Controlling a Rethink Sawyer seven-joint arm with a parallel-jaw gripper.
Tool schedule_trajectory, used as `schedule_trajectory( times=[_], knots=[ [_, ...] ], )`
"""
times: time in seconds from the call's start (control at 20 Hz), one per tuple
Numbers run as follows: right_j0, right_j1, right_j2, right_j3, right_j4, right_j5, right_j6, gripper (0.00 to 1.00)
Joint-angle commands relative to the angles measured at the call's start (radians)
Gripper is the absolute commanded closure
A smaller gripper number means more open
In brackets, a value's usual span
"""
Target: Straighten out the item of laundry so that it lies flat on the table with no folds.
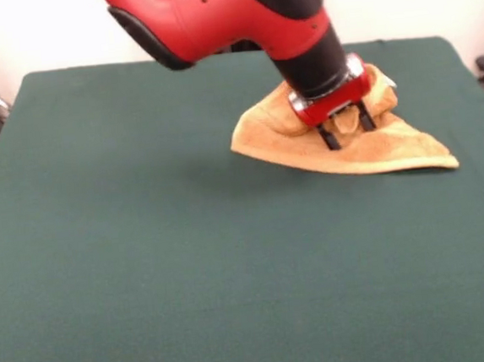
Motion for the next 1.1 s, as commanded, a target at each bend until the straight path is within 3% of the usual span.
schedule_trajectory(
  times=[0.05,0.25,0.45,0.6,0.75,1.1],
  knots=[
    [0.140,0.067,-0.145,-0.151,0.028,0.240,0.096,0.00],
    [0.172,-0.040,-0.204,-0.054,0.052,0.320,0.181,0.00],
    [0.204,-0.140,-0.272,0.026,0.079,0.312,0.261,0.00],
    [0.279,-0.267,-0.384,0.065,0.090,0.437,0.317,0.00],
    [0.322,-0.330,-0.463,0.087,0.099,0.505,0.337,0.00],
    [0.366,-0.343,-0.522,0.107,0.137,0.518,0.329,0.00]
  ],
)
